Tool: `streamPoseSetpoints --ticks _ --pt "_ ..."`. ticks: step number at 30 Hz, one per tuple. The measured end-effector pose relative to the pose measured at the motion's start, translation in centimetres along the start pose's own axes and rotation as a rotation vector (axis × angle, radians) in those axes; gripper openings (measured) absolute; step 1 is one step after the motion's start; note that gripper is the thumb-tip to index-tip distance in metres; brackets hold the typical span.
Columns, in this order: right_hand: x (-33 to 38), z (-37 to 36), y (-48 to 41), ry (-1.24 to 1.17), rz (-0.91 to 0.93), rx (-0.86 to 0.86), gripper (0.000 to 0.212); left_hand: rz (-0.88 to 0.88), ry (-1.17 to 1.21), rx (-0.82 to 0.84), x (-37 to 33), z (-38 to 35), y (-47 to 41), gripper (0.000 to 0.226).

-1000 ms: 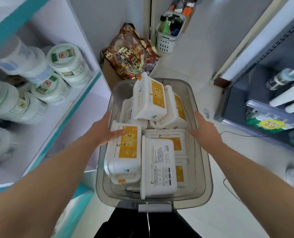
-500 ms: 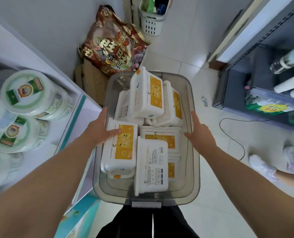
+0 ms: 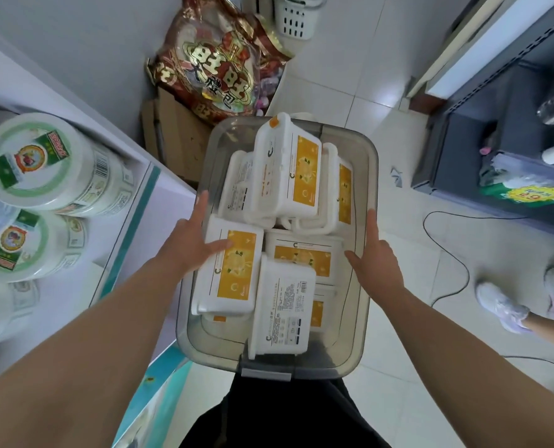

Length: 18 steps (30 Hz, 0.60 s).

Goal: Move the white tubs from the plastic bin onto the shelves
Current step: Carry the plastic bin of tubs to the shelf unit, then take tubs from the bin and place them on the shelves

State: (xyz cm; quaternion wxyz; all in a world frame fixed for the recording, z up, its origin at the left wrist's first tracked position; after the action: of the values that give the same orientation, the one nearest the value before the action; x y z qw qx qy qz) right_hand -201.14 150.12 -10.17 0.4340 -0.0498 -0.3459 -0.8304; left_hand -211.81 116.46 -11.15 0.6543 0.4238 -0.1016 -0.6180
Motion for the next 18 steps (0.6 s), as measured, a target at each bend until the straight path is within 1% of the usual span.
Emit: streamPoseSetpoints --ticks 1,3,6,8,11,13,15,18 --pt "0.0 0.1 0.0 0.016 0.001 0.005 0.094 0.004 -0.023 -0.009 0.0 0.0 0.1 0.112" --pt "0.2 0.1 0.1 0.061 0.000 0.018 0.092 0.014 -0.140 -0.067 -0.2 0.2 0.5 0.107" --pt "1.3 0.5 0.7 0.160 0.044 0.002 0.082 -0.002 -0.381 -0.252 -1.2 0.7 2.0 0.087" --pt "2.0 1.1 1.1 0.210 0.107 -0.035 0.075 -0.023 -0.444 -0.357 -2.3 1.1 3.9 0.072" --pt "2.7 1.9 1.6 0.287 0.213 -0.063 0.067 -0.092 -0.399 -0.460 -3.7 1.3 7.0 0.057" --pt "3.5 2.1 2.0 0.320 0.324 -0.054 0.063 -0.124 -0.328 -0.506 -4.3 0.9 9.2 0.052" --pt "4.5 2.1 2.6 0.314 0.389 -0.002 0.061 -0.106 -0.227 -0.523 -4.4 0.2 11.2 0.049" --pt "6.5 1.8 3.4 0.338 0.504 0.094 0.060 -0.007 -0.104 -0.506 -3.8 -1.6 13.6 0.050"
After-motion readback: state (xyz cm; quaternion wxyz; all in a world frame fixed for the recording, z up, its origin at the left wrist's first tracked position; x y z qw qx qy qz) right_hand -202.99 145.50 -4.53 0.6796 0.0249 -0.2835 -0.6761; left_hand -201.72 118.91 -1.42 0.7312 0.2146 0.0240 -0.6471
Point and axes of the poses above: each hand's wrist, its own y-axis away from the middle knuckle, its own z-axis out of the back of the hand, x = y × z, the point moved 6 cm from there along -y, towards the middle knuckle, and after that the axes turned 4 degrees about -y, right-handed, at the moved point
